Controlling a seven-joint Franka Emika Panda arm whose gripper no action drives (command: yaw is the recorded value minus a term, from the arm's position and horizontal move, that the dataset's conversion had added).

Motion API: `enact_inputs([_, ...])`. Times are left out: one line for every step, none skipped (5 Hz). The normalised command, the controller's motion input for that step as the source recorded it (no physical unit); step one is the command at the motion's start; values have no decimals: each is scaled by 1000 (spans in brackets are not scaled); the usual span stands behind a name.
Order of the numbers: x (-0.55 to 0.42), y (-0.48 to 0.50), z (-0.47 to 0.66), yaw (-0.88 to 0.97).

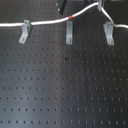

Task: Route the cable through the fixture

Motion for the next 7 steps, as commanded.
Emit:
enact_inputs([-220, -312, 79, 0])
enact_inputs([-159, -291, 61, -71])
enact_inputs([10, 3, 0, 0])
enact_inputs([179, 181, 254, 9])
enact_inputs([135, 52, 314, 0])
enact_inputs([131, 48, 275, 0])
enact_inputs([48, -27, 249, -9])
